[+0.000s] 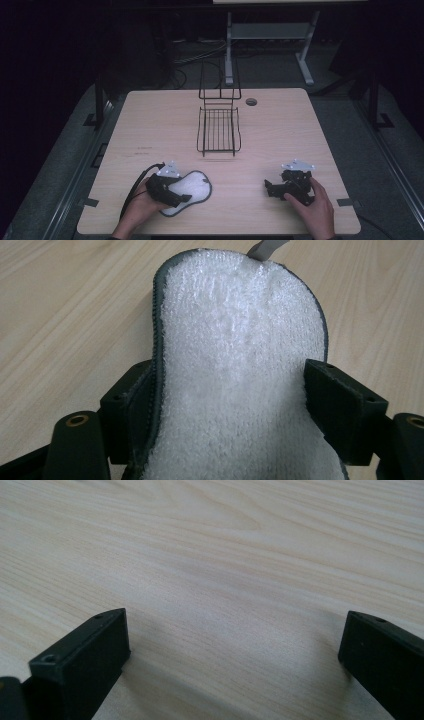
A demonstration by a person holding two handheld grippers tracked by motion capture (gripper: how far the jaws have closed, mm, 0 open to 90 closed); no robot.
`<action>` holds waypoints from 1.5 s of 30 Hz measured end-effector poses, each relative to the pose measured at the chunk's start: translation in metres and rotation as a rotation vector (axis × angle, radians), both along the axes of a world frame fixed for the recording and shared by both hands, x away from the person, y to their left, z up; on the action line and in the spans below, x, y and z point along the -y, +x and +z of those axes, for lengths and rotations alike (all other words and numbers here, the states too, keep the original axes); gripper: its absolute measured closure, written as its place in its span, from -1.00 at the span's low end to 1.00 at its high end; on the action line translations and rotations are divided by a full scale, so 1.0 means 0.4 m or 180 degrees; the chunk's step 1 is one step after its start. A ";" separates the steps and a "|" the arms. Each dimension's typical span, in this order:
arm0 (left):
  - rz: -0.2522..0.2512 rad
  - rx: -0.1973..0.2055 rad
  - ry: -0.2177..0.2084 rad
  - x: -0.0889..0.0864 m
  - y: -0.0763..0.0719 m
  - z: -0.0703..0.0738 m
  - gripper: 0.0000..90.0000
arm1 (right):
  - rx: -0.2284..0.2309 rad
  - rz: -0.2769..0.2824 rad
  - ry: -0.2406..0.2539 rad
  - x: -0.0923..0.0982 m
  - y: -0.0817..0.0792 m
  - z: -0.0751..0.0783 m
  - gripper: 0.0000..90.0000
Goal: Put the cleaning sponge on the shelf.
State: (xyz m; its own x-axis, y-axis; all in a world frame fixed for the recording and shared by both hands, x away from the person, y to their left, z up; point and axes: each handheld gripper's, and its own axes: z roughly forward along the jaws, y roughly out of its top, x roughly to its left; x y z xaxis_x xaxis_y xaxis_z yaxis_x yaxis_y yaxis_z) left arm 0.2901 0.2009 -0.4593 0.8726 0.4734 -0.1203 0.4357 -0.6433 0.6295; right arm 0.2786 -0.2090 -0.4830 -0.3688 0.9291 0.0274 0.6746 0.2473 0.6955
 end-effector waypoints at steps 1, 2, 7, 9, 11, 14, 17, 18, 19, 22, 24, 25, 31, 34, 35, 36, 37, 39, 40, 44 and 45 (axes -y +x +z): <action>0.0005 0.0006 -0.0012 -0.001 0.000 0.001 -0.42 | 0.0000 -0.0001 0.0001 0.000 0.000 0.000 -1.00; -0.0004 0.0013 -0.0005 -0.002 0.000 0.003 -0.39 | 0.0000 -0.0001 0.0000 0.000 0.000 0.000 -1.00; -0.0007 0.0071 -0.0051 -0.009 -0.005 0.018 -0.27 | -0.0001 0.0000 0.0000 0.000 0.000 0.000 -1.00; -0.0021 0.0085 -0.0065 -0.012 -0.004 0.021 -0.18 | -0.0001 0.0000 0.0001 0.000 0.000 0.000 -1.00; -0.0018 0.0096 -0.0105 -0.016 -0.004 0.027 -0.13 | -0.0001 0.0000 0.0000 0.000 0.000 0.000 -1.00; -0.0006 0.0102 -0.0133 -0.021 -0.004 0.033 -0.04 | -0.0001 -0.0001 0.0001 0.000 0.000 0.000 -1.00; 0.0009 0.0098 -0.0197 -0.029 -0.002 0.041 0.07 | -0.0001 -0.0001 0.0001 0.000 0.000 0.000 -1.00; 0.0020 0.0071 -0.0254 -0.036 0.001 0.047 0.16 | -0.0001 -0.0001 0.0001 0.000 0.000 0.000 -1.00; 0.0041 0.0052 -0.0288 -0.039 0.001 0.049 0.19 | -0.0001 -0.0001 0.0002 0.000 0.000 0.000 -1.00; 0.0042 0.0017 -0.0338 -0.046 0.003 0.055 0.28 | -0.0001 -0.0001 0.0001 0.000 0.000 0.000 -1.00; 0.0049 -0.0018 -0.0388 -0.050 0.004 0.059 0.37 | -0.0001 -0.0001 0.0001 0.000 0.000 0.000 -1.00; 0.0042 -0.0010 -0.0410 -0.053 0.005 0.062 0.37 | -0.0001 -0.0001 0.0001 0.000 0.000 0.000 -1.00; 0.0060 -0.0102 -0.0606 -0.067 0.003 0.080 0.57 | -0.0001 -0.0001 0.0001 0.000 0.000 0.000 -1.00; 0.0098 -0.0187 -0.0676 -0.076 0.007 0.086 0.59 | -0.0001 -0.0001 0.0001 0.000 0.000 0.000 -1.00; 0.0098 -0.0187 -0.0676 -0.076 0.007 0.086 0.59 | -0.0001 -0.0001 0.0001 0.000 0.000 0.000 -1.00; 0.0134 -0.0160 -0.0641 -0.076 0.004 0.089 0.59 | -0.0001 -0.0001 0.0001 0.000 0.000 0.000 -1.00; 0.0142 -0.0145 -0.0638 -0.077 0.002 0.091 0.60 | -0.0001 -0.0001 0.0001 0.000 0.000 0.000 -1.00; 0.0140 -0.0147 -0.0643 -0.077 0.000 0.093 0.64 | -0.0001 -0.0001 0.0001 0.000 0.000 0.000 -1.00; 0.0117 -0.0129 -0.0661 -0.078 -0.004 0.100 0.66 | -0.0001 -0.0002 0.0002 0.000 0.000 0.000 -1.00; 0.0105 -0.0105 -0.0679 -0.080 -0.007 0.109 0.73 | -0.0001 -0.0001 0.0000 0.000 0.000 0.000 -1.00; 0.0096 -0.0097 -0.0679 -0.082 -0.007 0.111 0.74 | -0.0001 -0.0002 0.0001 0.000 0.000 0.000 -1.00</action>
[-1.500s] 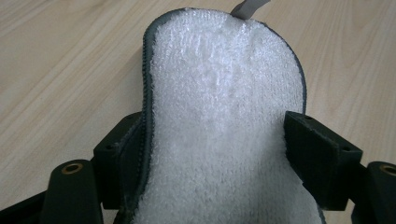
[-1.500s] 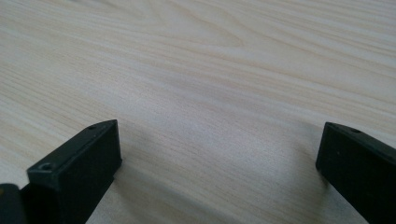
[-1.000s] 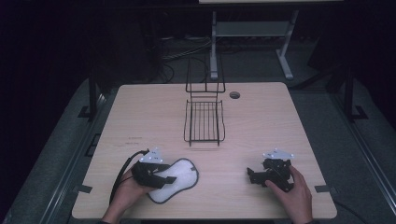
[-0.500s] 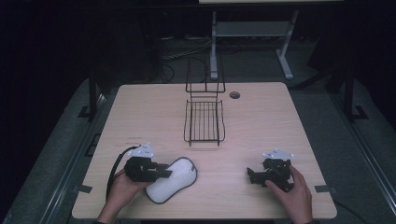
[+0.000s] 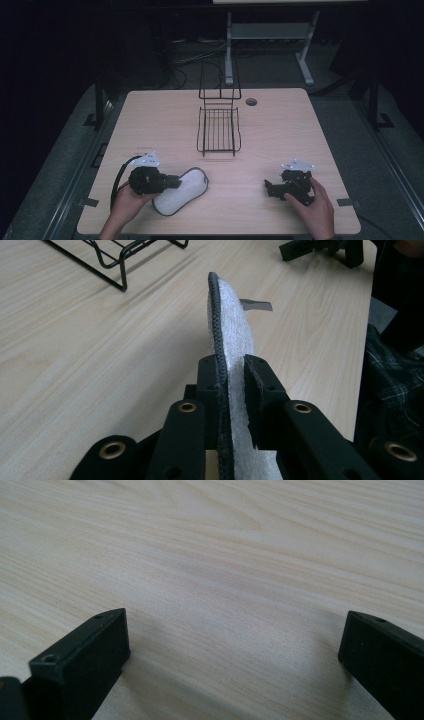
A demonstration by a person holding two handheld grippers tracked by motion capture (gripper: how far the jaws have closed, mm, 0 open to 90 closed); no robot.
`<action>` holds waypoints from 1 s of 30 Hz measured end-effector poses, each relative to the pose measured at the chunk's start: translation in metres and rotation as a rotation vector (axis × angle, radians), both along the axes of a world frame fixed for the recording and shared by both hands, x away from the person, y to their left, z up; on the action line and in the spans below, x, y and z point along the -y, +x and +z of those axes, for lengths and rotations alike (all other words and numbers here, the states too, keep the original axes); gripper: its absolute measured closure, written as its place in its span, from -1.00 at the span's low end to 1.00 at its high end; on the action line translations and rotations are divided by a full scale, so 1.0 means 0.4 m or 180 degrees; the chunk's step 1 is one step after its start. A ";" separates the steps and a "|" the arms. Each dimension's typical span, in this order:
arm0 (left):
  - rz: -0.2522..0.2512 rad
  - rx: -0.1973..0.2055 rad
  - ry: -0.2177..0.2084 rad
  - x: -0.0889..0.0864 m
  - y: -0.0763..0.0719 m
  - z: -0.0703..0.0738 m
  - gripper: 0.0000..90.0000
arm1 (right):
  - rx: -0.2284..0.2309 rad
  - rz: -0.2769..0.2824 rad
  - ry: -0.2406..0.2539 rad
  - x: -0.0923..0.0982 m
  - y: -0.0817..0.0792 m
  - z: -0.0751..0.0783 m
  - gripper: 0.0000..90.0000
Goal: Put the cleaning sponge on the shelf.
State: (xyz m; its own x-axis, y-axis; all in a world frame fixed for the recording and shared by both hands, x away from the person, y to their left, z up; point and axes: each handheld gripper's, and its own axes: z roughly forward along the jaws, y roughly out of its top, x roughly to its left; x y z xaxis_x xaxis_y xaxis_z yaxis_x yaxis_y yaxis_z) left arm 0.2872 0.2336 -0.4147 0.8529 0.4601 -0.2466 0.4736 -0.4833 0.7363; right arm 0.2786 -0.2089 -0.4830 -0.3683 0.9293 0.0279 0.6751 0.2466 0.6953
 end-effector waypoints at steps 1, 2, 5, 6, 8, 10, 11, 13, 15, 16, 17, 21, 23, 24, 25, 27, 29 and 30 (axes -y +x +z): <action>0.0005 0.0000 -0.0014 -0.001 -0.002 0.002 0.75 | 0.0001 0.0001 -0.0002 0.000 0.000 0.000 -1.00; 0.0011 0.0017 -0.0023 -0.002 -0.003 0.005 0.76 | 0.0000 0.0001 -0.0001 0.000 0.000 0.000 -1.00; 0.0061 0.0104 -0.0039 -0.005 -0.008 0.015 0.78 | 0.0000 0.0001 -0.0001 0.000 0.000 0.000 -1.00; 0.0074 0.0118 -0.0037 -0.005 -0.009 0.018 0.78 | 0.0000 0.0001 -0.0001 0.000 0.000 0.000 -1.00; 0.0084 0.0128 -0.0039 -0.007 -0.010 0.022 0.80 | 0.0000 0.0001 -0.0002 0.000 0.000 0.000 -1.00; 0.0113 0.0123 -0.0036 -0.008 -0.010 0.024 0.80 | -0.0001 -0.0001 -0.0001 0.000 0.000 0.000 -1.00; 0.0123 0.0127 -0.0030 -0.009 -0.010 0.024 0.80 | -0.0002 -0.0002 -0.0002 0.000 0.000 0.000 -1.00; 0.0141 0.0146 -0.0022 -0.009 -0.009 0.026 0.80 | 0.0001 0.0000 -0.0002 0.000 0.000 0.000 -1.00; 0.0156 0.0177 0.0005 -0.011 -0.008 0.031 0.80 | -0.0005 -0.0001 0.0001 0.000 0.000 0.000 -1.00; 0.0174 0.0182 -0.0022 -0.013 -0.007 0.036 0.81 | -0.0004 -0.0002 0.0001 0.000 0.000 0.000 -1.00; 0.0183 0.0177 -0.0032 -0.014 -0.006 0.039 0.81 | -0.0006 -0.0001 0.0001 0.000 0.000 0.000 -1.00; 0.0215 0.0198 -0.0035 -0.019 0.000 0.045 0.81 | -0.0007 -0.0001 0.0002 0.000 0.000 0.000 -1.00; 0.0258 0.0217 -0.0035 -0.024 0.006 0.050 0.81 | -0.0008 -0.0001 0.0001 0.000 0.000 0.000 -1.00; 0.0258 0.0217 -0.0035 -0.024 0.006 0.050 0.81 | -0.0008 -0.0001 0.0001 0.000 0.000 0.000 -1.00; 0.0277 0.0228 -0.0042 -0.024 0.008 0.052 0.81 | -0.0007 -0.0002 0.0002 0.000 0.000 0.000 -1.00; 0.0302 0.0255 -0.0038 -0.024 0.012 0.057 0.81 | -0.0008 -0.0001 0.0002 0.000 0.000 0.000 -1.00; 0.0321 0.0271 -0.0060 -0.026 0.016 0.062 0.81 | -0.0008 -0.0003 0.0003 -0.001 0.000 0.000 -1.00; 0.0336 0.0267 -0.0073 -0.027 0.019 0.064 0.81 | -0.0008 -0.0003 0.0003 -0.001 0.000 0.000 -1.00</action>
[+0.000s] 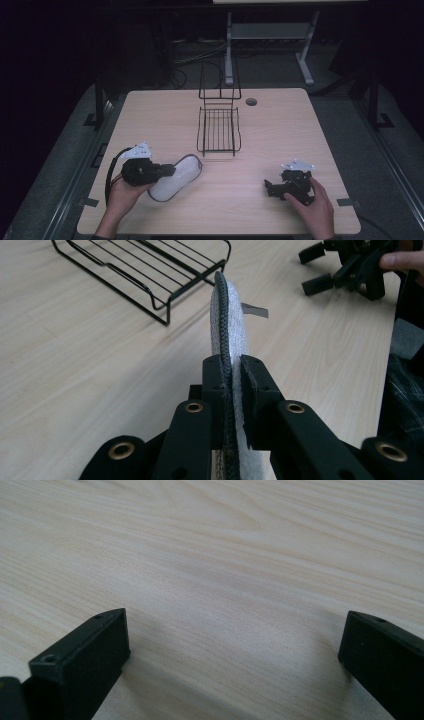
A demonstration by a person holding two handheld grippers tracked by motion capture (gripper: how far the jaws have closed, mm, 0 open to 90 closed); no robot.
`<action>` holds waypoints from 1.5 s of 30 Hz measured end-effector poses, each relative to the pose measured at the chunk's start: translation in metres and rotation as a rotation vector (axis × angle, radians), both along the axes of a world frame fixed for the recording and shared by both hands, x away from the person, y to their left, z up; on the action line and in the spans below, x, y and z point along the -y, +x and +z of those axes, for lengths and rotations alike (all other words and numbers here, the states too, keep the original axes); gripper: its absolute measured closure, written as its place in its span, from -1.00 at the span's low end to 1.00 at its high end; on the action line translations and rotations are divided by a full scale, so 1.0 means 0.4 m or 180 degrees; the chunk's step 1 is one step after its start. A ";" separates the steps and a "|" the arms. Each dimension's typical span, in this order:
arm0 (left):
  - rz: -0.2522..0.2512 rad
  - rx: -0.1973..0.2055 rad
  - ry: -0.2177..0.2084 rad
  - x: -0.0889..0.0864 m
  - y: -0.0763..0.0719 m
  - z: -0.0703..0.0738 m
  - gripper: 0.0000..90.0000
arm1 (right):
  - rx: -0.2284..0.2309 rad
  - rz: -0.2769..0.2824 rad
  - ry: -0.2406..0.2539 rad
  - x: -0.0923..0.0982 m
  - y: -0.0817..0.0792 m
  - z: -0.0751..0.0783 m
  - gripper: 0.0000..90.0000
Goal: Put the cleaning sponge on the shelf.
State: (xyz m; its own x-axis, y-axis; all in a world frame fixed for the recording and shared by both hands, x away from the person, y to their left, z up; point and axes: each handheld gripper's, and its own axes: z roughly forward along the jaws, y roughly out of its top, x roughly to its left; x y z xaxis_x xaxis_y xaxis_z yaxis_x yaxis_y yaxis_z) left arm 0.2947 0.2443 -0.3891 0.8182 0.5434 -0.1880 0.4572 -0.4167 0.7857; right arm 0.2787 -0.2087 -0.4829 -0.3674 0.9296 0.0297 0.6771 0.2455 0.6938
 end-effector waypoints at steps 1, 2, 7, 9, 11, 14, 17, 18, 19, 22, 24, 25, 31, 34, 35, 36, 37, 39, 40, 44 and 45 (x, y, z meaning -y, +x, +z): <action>0.0008 0.0015 0.0003 -0.001 0.004 0.002 0.81 | 0.0001 0.0001 0.0000 0.000 0.000 0.000 -1.00; 0.0029 0.0019 -0.0001 -0.001 0.007 0.005 0.81 | 0.0001 0.0001 -0.0001 0.000 0.000 0.000 -1.00; 0.0084 0.0088 0.0013 0.004 0.027 0.016 0.81 | 0.0001 0.0001 0.0000 0.000 0.000 0.000 -1.00; 0.0113 0.0125 -0.0008 0.011 0.039 0.023 0.81 | 0.0002 0.0001 0.0000 0.000 0.000 0.000 -1.00; 0.0112 0.0130 0.0002 0.012 0.043 0.025 0.81 | 0.0000 0.0000 0.0001 0.000 0.000 0.000 -1.00; 0.0118 0.0154 -0.0018 0.018 0.055 0.031 0.81 | 0.0001 -0.0001 0.0001 0.000 0.000 0.000 -1.00; 0.0129 0.0152 -0.0034 0.026 0.073 0.039 0.81 | 0.0001 -0.0001 0.0001 0.000 0.000 0.000 -1.00; 0.0129 0.0152 -0.0034 0.026 0.073 0.039 0.81 | 0.0001 -0.0001 0.0001 0.000 0.000 0.000 -1.00; 0.0124 0.0148 -0.0035 0.028 0.078 0.040 0.81 | 0.0000 0.0000 0.0000 0.000 0.000 0.000 -1.00; 0.0114 0.0144 -0.0044 0.035 0.098 0.043 0.81 | 0.0000 -0.0001 0.0001 0.000 0.000 0.000 -1.00; 0.0112 0.0139 -0.0043 0.038 0.103 0.043 0.81 | -0.0001 0.0004 0.0003 0.000 0.000 0.000 -1.00; 0.0107 0.0135 -0.0056 0.041 0.108 0.044 0.81 | -0.0002 0.0004 0.0003 0.000 0.000 0.000 -1.00; 0.0081 0.0141 -0.0069 0.061 0.138 0.057 0.81 | -0.0004 0.0000 0.0001 0.000 0.000 0.000 -1.00; 0.0070 0.0138 -0.0064 0.071 0.154 0.060 0.81 | 0.0005 0.0003 -0.0003 0.000 0.000 0.000 -1.00; 0.0067 0.0147 -0.0068 0.074 0.159 0.062 0.81 | 0.0002 0.0003 -0.0003 0.000 0.000 0.000 -1.00; 0.0064 0.0146 -0.0082 0.078 0.167 0.063 0.81 | 0.0000 0.0001 -0.0006 0.000 0.000 0.000 -1.00; 0.0073 0.0135 -0.0090 0.081 0.173 0.066 0.81 | -0.0002 -0.0001 -0.0005 0.000 0.000 0.000 -1.00; 0.0082 0.0154 -0.0085 0.086 0.184 0.070 0.81 | -0.0001 0.0002 -0.0004 0.000 0.000 0.000 -1.00; 0.0078 0.0155 -0.0082 0.088 0.188 0.072 0.81 | 0.0000 0.0000 0.0002 0.000 0.000 0.000 -1.00; 0.0084 0.0178 -0.0121 0.103 0.214 0.082 0.81 | -0.0002 0.0002 -0.0001 0.000 0.000 0.000 -1.00; 0.0081 0.0182 -0.0127 0.107 0.219 0.083 0.81 | -0.0003 0.0002 -0.0001 0.000 0.000 0.000 -1.00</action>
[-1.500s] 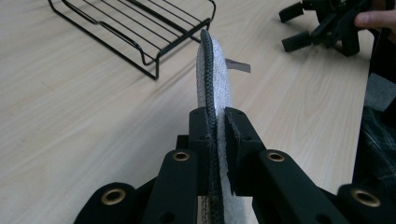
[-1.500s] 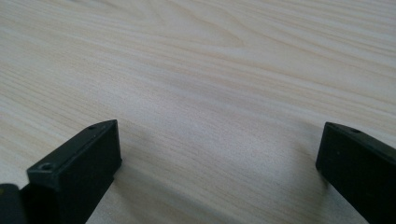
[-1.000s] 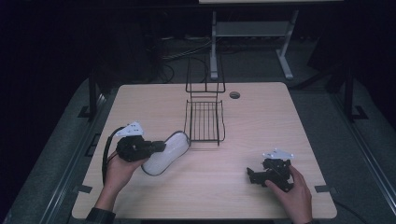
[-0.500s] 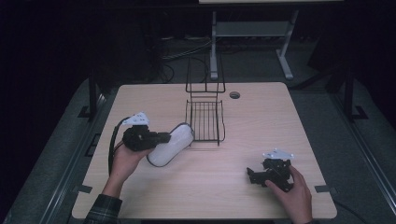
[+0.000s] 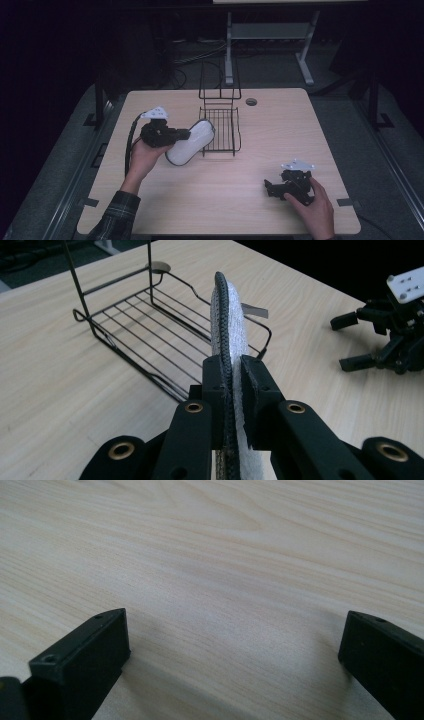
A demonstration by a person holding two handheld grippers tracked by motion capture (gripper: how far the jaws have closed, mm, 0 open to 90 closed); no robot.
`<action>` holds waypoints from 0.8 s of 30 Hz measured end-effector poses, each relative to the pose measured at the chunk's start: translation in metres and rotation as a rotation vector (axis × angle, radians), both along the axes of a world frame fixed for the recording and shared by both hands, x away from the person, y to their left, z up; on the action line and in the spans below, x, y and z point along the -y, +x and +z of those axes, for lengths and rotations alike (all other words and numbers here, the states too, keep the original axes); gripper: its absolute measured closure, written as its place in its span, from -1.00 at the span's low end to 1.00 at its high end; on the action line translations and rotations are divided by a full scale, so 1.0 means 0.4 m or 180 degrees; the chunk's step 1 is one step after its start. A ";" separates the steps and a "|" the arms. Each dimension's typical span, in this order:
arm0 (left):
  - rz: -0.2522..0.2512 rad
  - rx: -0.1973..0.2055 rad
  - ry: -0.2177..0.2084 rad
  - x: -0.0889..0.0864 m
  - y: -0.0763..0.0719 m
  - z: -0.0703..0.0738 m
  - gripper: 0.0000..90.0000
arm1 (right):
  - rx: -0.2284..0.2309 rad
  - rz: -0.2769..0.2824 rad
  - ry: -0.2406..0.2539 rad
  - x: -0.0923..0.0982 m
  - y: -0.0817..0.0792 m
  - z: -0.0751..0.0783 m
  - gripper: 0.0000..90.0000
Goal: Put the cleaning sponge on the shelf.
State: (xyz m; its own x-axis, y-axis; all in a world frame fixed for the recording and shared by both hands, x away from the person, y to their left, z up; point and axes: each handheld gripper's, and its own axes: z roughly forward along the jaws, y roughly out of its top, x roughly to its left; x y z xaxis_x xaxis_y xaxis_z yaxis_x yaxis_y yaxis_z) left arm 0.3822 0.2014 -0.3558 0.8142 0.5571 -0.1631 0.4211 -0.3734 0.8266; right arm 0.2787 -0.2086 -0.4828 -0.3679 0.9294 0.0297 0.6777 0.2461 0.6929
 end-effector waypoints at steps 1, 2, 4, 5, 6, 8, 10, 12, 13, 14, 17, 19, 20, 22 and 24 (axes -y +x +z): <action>0.0006 0.0005 -0.0007 0.004 0.005 0.001 0.81 | 0.0001 0.0001 0.0000 0.000 0.000 0.000 -1.00; 0.0007 0.0004 -0.0006 0.007 0.011 0.001 0.81 | 0.0000 -0.0001 0.0001 0.000 0.000 0.000 -1.00; 0.0016 0.0008 -0.0007 0.011 0.016 0.001 0.81 | 0.0003 -0.0002 0.0002 0.000 0.000 0.000 -1.00; 0.0015 0.0009 -0.0020 0.015 0.021 0.000 0.81 | 0.0004 -0.0001 0.0002 0.000 0.000 0.000 -1.00; 0.0012 0.0011 -0.0056 0.024 0.032 -0.001 0.81 | 0.0004 -0.0002 0.0003 0.000 0.000 0.000 -1.00; 0.0019 0.0009 -0.0065 0.034 0.044 -0.003 0.81 | 0.0003 -0.0002 0.0002 0.000 0.000 0.000 -1.00; 0.0016 -0.0001 -0.0081 0.042 0.058 -0.007 0.81 | 0.0003 -0.0002 0.0002 0.000 0.000 0.000 -1.00; 0.0024 -0.0015 -0.0075 0.047 0.064 -0.010 0.81 | 0.0003 -0.0001 0.0001 0.000 0.000 0.000 -1.00; 0.0023 -0.0026 -0.0085 0.051 0.071 -0.012 0.81 | 0.0003 -0.0001 0.0001 0.000 0.000 0.000 -1.00; 0.0028 -0.0030 -0.0092 0.056 0.080 -0.014 0.81 | 0.0000 -0.0001 0.0000 0.000 0.000 0.000 -1.00; 0.0047 -0.0060 -0.0118 0.072 0.110 -0.019 0.81 | 0.0001 -0.0002 0.0001 0.000 0.000 0.000 -1.00; 0.0057 -0.0077 -0.0125 0.076 0.118 -0.020 0.81 | 0.0001 -0.0001 0.0002 0.000 0.000 0.000 -1.00; 0.0050 -0.0073 -0.0101 0.079 0.126 -0.022 0.81 | 0.0001 -0.0001 0.0002 0.000 0.000 0.000 -1.00; 0.0059 -0.0095 -0.0143 0.087 0.139 -0.026 0.81 | 0.0001 -0.0001 0.0002 0.000 0.000 0.000 -1.00; 0.0064 -0.0118 -0.0134 0.097 0.153 -0.032 0.81 | 0.0002 -0.0001 0.0002 0.000 0.000 0.000 -1.00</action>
